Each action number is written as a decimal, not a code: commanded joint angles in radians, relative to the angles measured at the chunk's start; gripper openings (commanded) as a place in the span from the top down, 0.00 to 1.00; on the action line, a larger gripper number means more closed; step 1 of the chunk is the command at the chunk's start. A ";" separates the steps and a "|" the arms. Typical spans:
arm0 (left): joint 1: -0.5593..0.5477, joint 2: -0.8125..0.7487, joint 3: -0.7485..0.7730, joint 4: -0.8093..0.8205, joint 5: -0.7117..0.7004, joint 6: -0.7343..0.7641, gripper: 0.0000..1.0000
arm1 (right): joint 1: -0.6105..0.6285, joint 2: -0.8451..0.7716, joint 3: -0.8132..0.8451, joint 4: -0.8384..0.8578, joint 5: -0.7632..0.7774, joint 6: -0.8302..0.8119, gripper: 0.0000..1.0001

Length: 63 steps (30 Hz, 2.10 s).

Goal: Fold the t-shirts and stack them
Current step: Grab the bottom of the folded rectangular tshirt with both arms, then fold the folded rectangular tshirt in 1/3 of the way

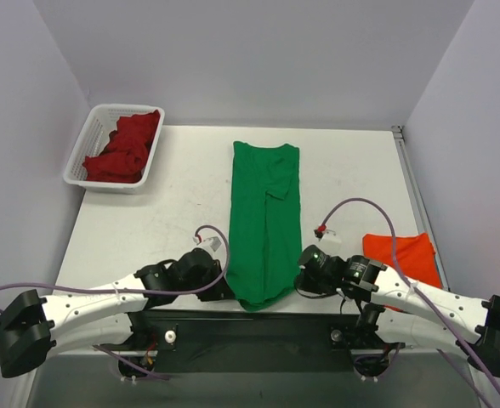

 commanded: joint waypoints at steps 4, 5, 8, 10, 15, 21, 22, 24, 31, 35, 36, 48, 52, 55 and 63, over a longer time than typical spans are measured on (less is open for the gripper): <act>0.164 0.109 0.149 0.092 0.095 0.109 1.00 | -0.159 0.108 0.170 -0.011 0.067 -0.153 1.00; 0.186 0.130 0.172 0.101 0.118 0.122 1.00 | -0.180 0.144 0.196 0.003 0.061 -0.186 1.00; 0.272 0.238 0.282 0.116 0.158 0.156 1.00 | -0.257 0.218 0.293 0.019 0.044 -0.236 1.00; 0.324 0.318 0.332 0.133 0.169 0.164 1.00 | -0.322 0.292 0.337 0.045 0.015 -0.280 1.00; 0.416 0.486 0.493 0.170 0.195 0.161 1.00 | -0.441 0.458 0.484 0.104 -0.046 -0.349 1.00; 0.519 0.672 0.648 0.186 0.247 0.176 1.00 | -0.556 0.651 0.646 0.134 -0.134 -0.401 1.00; 0.533 0.693 0.665 0.192 0.266 0.176 1.00 | -0.567 0.671 0.660 0.140 -0.145 -0.411 1.00; 0.569 0.752 0.703 0.212 0.290 0.172 1.00 | -0.594 0.726 0.692 0.149 -0.160 -0.418 1.00; 0.631 0.910 0.866 0.210 0.376 0.189 1.00 | -0.665 0.857 0.811 0.149 -0.226 -0.435 1.00; 0.649 0.968 0.926 0.206 0.389 0.181 1.00 | -0.702 0.913 0.851 0.149 -0.246 -0.441 1.00; 0.654 0.991 0.939 0.201 0.392 0.175 1.00 | -0.709 0.922 0.861 0.149 -0.247 -0.444 1.00; 0.689 1.129 1.068 0.212 0.430 0.159 1.00 | -0.800 1.050 0.976 0.151 -0.336 -0.461 1.00; 0.694 1.172 1.119 0.193 0.436 0.172 1.00 | -0.815 1.102 1.041 0.151 -0.359 -0.469 1.00; 0.706 1.197 1.137 0.212 0.448 0.169 0.99 | -0.835 1.156 1.071 0.152 -0.396 -0.466 1.00; 0.767 1.149 1.101 0.324 0.505 0.159 0.32 | -0.881 1.170 1.149 0.144 -0.470 -0.523 0.40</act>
